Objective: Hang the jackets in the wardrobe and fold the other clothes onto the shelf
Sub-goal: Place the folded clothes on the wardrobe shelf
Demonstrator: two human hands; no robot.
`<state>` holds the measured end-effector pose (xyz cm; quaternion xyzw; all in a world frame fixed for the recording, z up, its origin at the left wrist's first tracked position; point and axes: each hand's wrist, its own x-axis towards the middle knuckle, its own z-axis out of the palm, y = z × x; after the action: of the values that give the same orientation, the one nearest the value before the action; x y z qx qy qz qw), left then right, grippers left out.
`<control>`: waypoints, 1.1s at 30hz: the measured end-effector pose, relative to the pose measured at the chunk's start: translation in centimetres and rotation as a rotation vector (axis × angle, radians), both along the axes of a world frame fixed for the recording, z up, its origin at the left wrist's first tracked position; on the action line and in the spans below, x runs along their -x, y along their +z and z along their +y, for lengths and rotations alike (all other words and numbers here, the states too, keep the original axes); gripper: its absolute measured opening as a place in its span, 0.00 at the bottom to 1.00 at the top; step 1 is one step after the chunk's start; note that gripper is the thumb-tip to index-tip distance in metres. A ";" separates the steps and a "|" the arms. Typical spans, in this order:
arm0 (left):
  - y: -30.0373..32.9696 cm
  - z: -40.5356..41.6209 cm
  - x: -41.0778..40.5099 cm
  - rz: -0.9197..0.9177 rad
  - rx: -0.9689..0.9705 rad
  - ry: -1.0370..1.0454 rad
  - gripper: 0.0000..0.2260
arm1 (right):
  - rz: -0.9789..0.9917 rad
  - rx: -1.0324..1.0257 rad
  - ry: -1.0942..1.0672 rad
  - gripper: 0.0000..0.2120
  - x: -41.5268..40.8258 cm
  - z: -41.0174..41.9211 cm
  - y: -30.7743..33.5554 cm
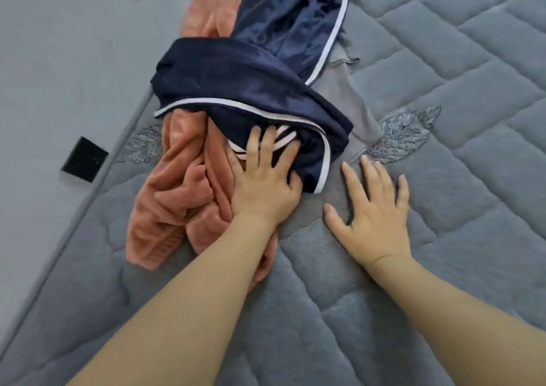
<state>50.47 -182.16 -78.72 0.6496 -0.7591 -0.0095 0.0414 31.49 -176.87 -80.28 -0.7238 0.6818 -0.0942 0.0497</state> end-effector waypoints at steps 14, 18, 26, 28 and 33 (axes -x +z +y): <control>4.9 7.3 2.1 0.100 0.024 -0.236 0.07 | -0.039 0.013 0.017 0.32 0.2 0.3 0.4; 2.0 16.8 0.6 0.042 -0.009 -0.379 0.16 | -0.109 0.055 0.002 0.29 0.3 -0.1 0.0; -0.8 17.5 0.1 -0.055 -0.190 -0.336 0.23 | -0.333 0.109 0.073 0.21 0.7 0.5 1.2; -0.8 17.6 0.2 -0.070 -0.146 -0.314 0.23 | -0.499 0.071 0.100 0.23 1.1 0.5 2.3; -0.7 17.6 0.1 0.021 0.002 -0.295 0.21 | -1.015 -0.078 0.194 0.18 1.9 2.8 4.9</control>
<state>50.42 -164.56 -79.38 0.5309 -0.8457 -0.0216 0.0484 29.63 -174.10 -75.39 -0.6443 0.5046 -0.4029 0.4097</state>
